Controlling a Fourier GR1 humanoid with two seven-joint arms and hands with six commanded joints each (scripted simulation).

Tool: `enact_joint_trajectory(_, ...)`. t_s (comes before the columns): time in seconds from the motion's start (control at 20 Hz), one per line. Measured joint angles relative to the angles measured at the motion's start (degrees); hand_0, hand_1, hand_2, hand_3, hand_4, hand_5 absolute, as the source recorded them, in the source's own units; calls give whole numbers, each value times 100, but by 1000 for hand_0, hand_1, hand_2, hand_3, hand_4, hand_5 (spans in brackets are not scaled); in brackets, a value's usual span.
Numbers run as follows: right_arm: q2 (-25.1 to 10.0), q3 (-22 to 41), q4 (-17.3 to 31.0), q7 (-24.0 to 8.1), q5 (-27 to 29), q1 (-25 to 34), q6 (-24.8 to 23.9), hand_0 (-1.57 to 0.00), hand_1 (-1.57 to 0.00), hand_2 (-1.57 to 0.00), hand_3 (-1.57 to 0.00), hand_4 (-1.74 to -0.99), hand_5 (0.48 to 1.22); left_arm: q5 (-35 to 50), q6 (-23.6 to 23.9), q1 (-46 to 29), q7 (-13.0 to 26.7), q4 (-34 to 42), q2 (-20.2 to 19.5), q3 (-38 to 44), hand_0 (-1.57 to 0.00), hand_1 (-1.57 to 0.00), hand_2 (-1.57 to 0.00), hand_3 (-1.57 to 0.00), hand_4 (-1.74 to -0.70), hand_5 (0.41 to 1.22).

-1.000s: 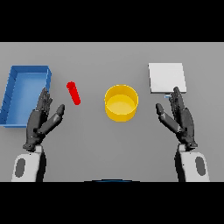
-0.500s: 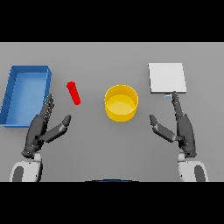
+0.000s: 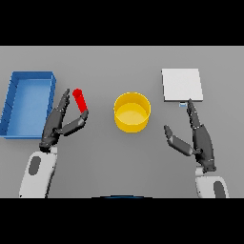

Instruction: Pick up the red beaker and tilt it to pour out 1 green nut into yellow bowl. Pick up the yellow bowl and place it on the metallic measuring scale.

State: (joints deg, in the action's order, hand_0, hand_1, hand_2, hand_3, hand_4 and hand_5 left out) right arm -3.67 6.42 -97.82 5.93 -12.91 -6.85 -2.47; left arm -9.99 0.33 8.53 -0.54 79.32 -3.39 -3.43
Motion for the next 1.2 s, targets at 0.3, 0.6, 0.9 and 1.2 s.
enact_joint_trajectory(0.3,-67,-56,89,5,-24,40,-15,1,1,1,1,-1269,638,-11,40,656,-266,-902,1,189,1,1,1,1,-1287,685)
enact_joint_trajectory(0.6,-57,-52,34,-63,-32,68,-32,1,1,1,1,-1269,643,-68,117,1165,-302,-1454,42,270,1,1,1,1,-1290,684)
enact_joint_trajectory(0.9,-23,-74,-16,-184,25,30,-39,1,1,1,1,-1264,640,-6,103,1657,-447,-2091,82,426,1,1,1,1,-1320,692)
enact_joint_trajectory(1.2,-101,-131,28,-88,66,30,0,1,1,1,1,-1258,644,197,252,1892,-819,-2528,280,685,-285,-328,-364,-292,-1449,783)
